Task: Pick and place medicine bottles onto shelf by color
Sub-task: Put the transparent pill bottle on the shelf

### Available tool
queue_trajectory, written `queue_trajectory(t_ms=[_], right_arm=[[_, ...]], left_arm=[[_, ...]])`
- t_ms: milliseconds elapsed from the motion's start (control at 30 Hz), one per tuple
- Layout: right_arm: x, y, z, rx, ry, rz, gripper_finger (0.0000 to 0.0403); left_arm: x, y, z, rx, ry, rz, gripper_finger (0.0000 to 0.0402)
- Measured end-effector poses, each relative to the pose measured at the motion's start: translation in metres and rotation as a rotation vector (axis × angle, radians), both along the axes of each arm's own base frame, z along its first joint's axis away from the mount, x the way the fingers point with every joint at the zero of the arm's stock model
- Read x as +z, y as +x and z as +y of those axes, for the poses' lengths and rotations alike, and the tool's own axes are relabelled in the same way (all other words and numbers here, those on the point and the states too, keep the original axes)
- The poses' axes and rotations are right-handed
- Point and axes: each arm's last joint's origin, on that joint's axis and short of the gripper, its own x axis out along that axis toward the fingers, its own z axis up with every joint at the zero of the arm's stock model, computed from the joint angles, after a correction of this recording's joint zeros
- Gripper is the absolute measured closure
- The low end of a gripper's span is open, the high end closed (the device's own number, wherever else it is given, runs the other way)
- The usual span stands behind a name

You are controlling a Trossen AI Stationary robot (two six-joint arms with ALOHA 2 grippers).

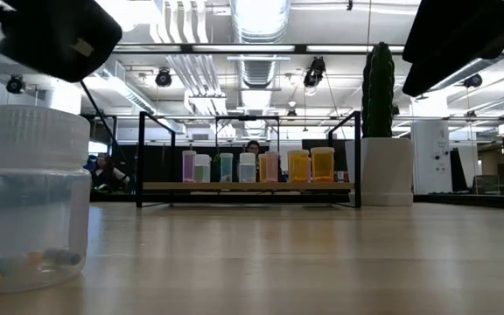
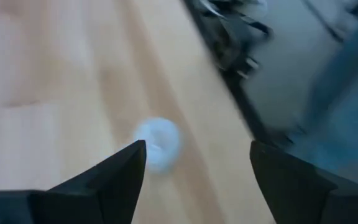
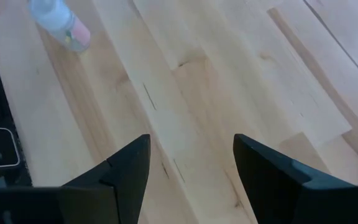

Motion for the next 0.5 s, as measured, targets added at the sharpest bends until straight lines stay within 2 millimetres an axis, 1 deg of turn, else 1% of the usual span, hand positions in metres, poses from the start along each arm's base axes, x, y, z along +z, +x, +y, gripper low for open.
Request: queue_trajectory(t_ms=[100,233,333,500], right_arm=[[0.001,0.0,0.0,-0.001,0.001,-0.003,0.0184],[0.001,0.0,0.0,-0.01,0.007,-0.004,0.0184],[0.001,0.0,0.001,-0.009,0.007,-0.004,0.0184],[0.001,0.0,0.001,-0.012,0.009,-0.005,0.0184]], left_arm=[[0.001,0.002,0.003,0.099,0.038,-0.04,0.013],[-0.002,0.004,0.002,0.116,0.049,-0.057,0.013],[-0.011,0.005,-0.002,0.097,0.081,-0.044,0.013],[-0.03,0.013,-0.009,0.099,0.095,-0.041,0.013]])
